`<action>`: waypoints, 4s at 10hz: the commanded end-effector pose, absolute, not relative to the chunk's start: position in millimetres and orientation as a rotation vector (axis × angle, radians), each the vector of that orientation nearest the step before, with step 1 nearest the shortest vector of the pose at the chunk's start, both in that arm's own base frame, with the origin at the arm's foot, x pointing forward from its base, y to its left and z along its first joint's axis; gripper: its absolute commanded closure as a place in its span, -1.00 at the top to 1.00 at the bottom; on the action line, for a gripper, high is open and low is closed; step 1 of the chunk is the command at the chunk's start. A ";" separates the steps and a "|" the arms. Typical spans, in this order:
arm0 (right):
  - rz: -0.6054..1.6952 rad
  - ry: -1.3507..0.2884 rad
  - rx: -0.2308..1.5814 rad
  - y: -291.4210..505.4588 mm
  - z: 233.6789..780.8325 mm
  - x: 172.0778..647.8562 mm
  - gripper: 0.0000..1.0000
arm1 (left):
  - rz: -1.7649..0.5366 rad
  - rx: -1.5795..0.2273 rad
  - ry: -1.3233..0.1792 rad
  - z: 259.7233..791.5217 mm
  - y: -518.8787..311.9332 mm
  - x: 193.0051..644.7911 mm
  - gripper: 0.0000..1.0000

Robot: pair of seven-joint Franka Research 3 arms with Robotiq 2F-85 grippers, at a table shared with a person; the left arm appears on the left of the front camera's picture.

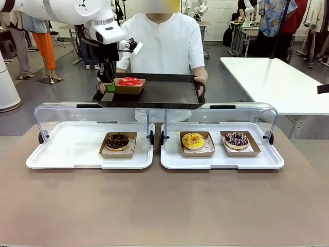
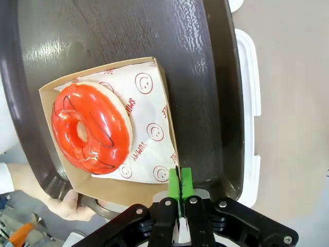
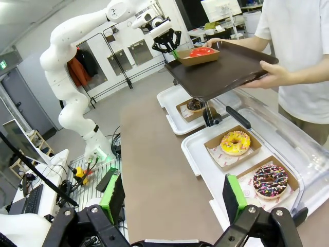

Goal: Provide the desired donut to the person.
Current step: Place the picked Paper togo box onto the Handle tray extended by the person, then pick up and lift the Paper togo box containing the Donut pointed at by the person.

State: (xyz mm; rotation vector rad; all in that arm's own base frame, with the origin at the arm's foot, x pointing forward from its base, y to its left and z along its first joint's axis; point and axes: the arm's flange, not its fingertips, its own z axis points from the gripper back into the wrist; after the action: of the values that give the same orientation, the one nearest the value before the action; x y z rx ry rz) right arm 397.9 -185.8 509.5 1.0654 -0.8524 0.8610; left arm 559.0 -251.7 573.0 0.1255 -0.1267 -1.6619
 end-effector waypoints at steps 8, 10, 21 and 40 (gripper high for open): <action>0.861 -0.854 1.068 -185.4 509.4 397.9 1.00 | -1.674 0.102 -0.126 572.1 -246.8 571.4 1.00; 0.861 -0.854 1.068 -185.4 509.4 397.9 1.00 | -1.675 0.099 -0.126 573.0 -246.3 570.2 0.84; 0.861 -0.854 1.068 -185.4 509.4 397.9 1.00 | -1.720 0.080 -0.136 583.3 -195.1 509.6 1.00; 0.861 -0.854 1.068 -185.4 509.4 397.9 1.00 | -1.381 -0.399 -0.722 585.5 14.2 445.8 1.00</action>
State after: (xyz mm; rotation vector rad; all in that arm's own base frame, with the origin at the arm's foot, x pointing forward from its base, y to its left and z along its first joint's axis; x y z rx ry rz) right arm 397.8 -186.4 509.1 1.0653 -0.8524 0.8594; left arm 440.3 -8.7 599.9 -0.2865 -0.6238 -1.4375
